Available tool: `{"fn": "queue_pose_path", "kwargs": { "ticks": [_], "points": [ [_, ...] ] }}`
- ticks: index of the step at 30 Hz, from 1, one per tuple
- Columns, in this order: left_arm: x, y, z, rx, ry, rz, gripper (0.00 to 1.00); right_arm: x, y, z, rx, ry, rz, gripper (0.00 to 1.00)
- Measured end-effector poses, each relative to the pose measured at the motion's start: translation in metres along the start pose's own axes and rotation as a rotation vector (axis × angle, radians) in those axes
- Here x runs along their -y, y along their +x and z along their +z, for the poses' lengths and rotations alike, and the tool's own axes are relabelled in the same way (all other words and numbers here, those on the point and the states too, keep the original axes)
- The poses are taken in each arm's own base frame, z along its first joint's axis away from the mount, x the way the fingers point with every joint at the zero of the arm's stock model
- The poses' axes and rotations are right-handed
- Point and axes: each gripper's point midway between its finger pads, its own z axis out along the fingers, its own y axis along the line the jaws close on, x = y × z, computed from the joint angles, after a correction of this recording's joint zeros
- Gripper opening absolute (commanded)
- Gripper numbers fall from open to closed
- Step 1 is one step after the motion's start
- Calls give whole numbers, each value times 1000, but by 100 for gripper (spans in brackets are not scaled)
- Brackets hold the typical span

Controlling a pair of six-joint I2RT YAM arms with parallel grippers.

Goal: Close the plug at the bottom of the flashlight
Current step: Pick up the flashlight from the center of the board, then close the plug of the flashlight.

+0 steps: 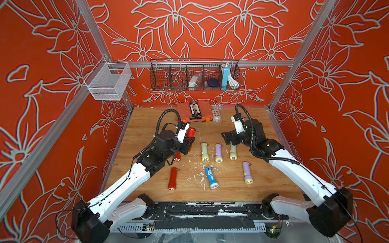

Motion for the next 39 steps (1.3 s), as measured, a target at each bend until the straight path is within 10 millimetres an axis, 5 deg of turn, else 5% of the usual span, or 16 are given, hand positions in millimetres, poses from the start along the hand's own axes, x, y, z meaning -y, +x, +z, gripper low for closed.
{"fn": "queue_pose_path", "kwargs": {
  "ticks": [8,16,30,39],
  "points": [
    [29,32,-6,25,214,85,0,-63,-29,-32,106,-361,-41,98],
    [55,43,-11,80,433,119,0,-126,-51,-72,161,-785,-114,93],
    [78,27,-24,187,582,158,0,-171,-24,-76,28,-1140,-127,91],
    [87,30,-31,196,636,215,0,-184,-32,-86,32,-1213,-170,84]
  ]
}}
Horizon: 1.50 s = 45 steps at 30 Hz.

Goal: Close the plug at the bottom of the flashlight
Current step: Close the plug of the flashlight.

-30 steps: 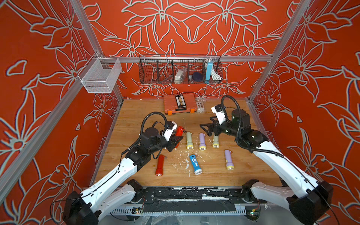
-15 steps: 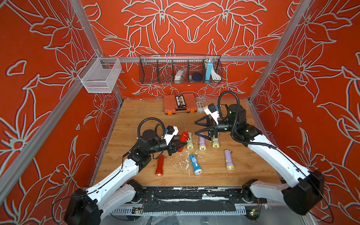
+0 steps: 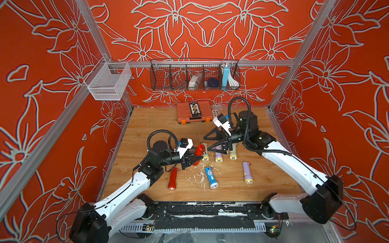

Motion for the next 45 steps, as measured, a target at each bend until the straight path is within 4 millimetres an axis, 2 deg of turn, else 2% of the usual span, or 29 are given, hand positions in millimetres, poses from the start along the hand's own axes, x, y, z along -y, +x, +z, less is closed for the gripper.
{"fn": "queue_pose_path", "kwargs": {
  "ticks": [13,24,27,32,40,45],
  "points": [
    [7,0,-1,-2,23,27,0,13,19,17,-60,-35,89,74],
    [7,3,-1,-16,24,13,0,10,23,20,-74,-48,88,57],
    [7,3,-1,-16,24,12,0,10,24,20,-75,-48,87,48],
    [7,5,-1,-22,24,6,0,11,25,21,-78,-57,93,47],
    [8,6,-2,-29,20,-1,0,9,27,24,-84,-75,98,40],
    [10,8,-5,-40,17,-9,0,10,29,26,-84,-94,103,28]
  ]
}}
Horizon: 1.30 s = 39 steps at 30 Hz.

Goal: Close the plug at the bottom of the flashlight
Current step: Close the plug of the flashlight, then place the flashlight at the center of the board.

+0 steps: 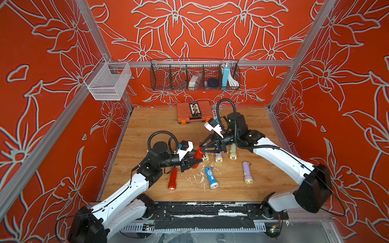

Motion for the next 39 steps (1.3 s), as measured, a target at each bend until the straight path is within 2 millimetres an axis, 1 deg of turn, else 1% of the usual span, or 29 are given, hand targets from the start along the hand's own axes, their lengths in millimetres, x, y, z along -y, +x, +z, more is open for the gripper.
{"fn": "queue_pose_path", "kwargs": {
  "ticks": [5,9,16,23,28,29,31,34,39],
  "points": [
    [3,3,-3,-15,3,-17,0,5,3,3,-3,-31,16,21],
    [4,8,-5,-34,0,-44,0,8,3,6,-4,-51,14,8],
    [6,10,-7,-36,1,-47,0,11,2,8,-8,-65,20,0],
    [4,8,-8,-26,-8,-59,0,13,-4,9,-15,-67,25,0],
    [-1,1,-10,-3,-31,-48,0,17,-16,6,-15,-32,22,0],
    [0,-1,-10,4,-26,-39,0,20,-19,5,-13,-10,14,0],
    [7,-10,-10,34,1,-3,0,34,-25,2,-7,59,5,0],
    [13,-21,-12,68,22,40,0,48,-32,-7,4,133,5,0],
    [15,-27,-13,85,33,60,0,59,-44,-18,19,221,-12,0]
  ]
}}
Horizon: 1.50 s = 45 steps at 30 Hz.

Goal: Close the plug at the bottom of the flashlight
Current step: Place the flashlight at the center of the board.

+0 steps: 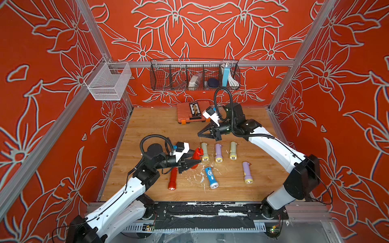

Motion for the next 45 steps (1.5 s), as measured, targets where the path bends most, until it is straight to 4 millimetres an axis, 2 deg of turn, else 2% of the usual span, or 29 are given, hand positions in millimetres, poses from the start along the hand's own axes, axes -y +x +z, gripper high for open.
{"fn": "queue_pose_path", "kwargs": {
  "ticks": [3,6,9,12,13,15,16,17,20,22,26,30,35,45],
  "points": [
    [-1,0,0,1,-3,1,0,16,2,-1,-8,102,8,0],
    [-6,1,0,-5,-37,-3,0,49,12,-8,-37,297,45,0],
    [-19,3,0,-14,-101,-10,0,82,31,-26,-69,532,103,1],
    [-35,8,1,-32,-178,-32,0,103,55,-52,-98,740,149,6],
    [-40,10,1,-40,-202,-44,0,107,62,-60,-102,800,158,15],
    [-56,17,2,-67,-271,-87,0,113,76,-81,-107,922,172,51],
    [-62,19,3,-79,-297,-109,0,114,81,-89,-106,965,173,60],
    [-72,23,3,-98,-343,-142,0,114,87,-99,-108,1016,172,69],
    [-98,29,4,-154,-455,-237,0,117,99,-124,-82,1140,175,84],
    [-114,30,6,-189,-521,-300,0,120,106,-139,-65,1204,181,97],
    [-141,38,3,-258,-654,-437,0,125,119,-164,-47,1299,197,98],
    [-153,59,-4,-322,-762,-560,0,124,127,-178,-32,1336,216,98],
    [-161,101,-13,-453,-874,-715,0,116,119,-186,15,1348,194,98],
    [-174,160,-5,-700,-978,-863,0,111,112,-190,55,1350,177,98]
  ]
}}
